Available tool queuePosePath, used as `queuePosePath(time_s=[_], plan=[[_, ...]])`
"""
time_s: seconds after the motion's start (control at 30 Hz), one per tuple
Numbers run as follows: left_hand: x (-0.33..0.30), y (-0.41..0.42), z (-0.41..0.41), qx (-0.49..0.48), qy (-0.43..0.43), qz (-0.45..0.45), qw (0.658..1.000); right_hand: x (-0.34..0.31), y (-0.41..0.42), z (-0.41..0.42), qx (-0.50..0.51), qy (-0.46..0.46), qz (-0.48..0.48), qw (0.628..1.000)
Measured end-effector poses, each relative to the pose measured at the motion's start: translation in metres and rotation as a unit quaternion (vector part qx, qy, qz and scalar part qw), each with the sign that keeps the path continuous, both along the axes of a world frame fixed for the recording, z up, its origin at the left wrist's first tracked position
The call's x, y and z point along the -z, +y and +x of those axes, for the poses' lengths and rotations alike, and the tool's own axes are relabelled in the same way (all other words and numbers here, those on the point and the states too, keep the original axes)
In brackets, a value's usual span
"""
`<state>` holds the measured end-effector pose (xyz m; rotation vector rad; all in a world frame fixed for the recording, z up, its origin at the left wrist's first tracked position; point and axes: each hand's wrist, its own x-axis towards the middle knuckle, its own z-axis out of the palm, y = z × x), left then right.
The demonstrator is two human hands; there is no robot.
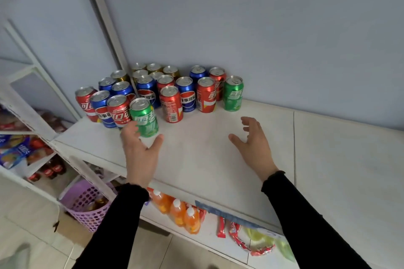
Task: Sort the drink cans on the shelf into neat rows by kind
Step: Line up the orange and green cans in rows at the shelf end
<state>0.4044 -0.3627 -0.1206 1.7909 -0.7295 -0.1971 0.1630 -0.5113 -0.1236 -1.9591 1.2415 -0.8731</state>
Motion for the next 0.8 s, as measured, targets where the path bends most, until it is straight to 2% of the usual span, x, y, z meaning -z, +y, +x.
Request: queuePosePath(time_s=[0.1, 0.3, 0.43, 0.53, 0.67, 0.8], plan=[[0.007, -0.015, 0.020, -0.038, 0.013, -0.007, 0.999, 0.002, -0.038, 0.018, 0.032, -0.037, 0.033, 0.998], [0.012, -0.036, 0.038, -0.041, 0.021, -0.026, 0.999, 0.009, -0.103, 0.055, 0.035, -0.098, 0.073, 0.992], [0.012, -0.039, 0.040, -0.052, 0.001, -0.019, 0.998, 0.019, -0.124, 0.069, 0.041, -0.097, 0.063, 0.992], [0.011, -0.041, 0.040, -0.032, -0.005, -0.010, 0.999, 0.023, -0.130, 0.073, 0.062, -0.078, 0.049, 0.994], [0.001, -0.044, 0.042, 0.012, 0.049, -0.048, 0.998, 0.025, -0.122, 0.074, 0.070, -0.097, 0.056, 0.991], [-0.007, -0.042, 0.046, 0.048, 0.059, -0.047, 0.996, 0.024, -0.092, 0.069, 0.081, -0.126, 0.074, 0.986]])
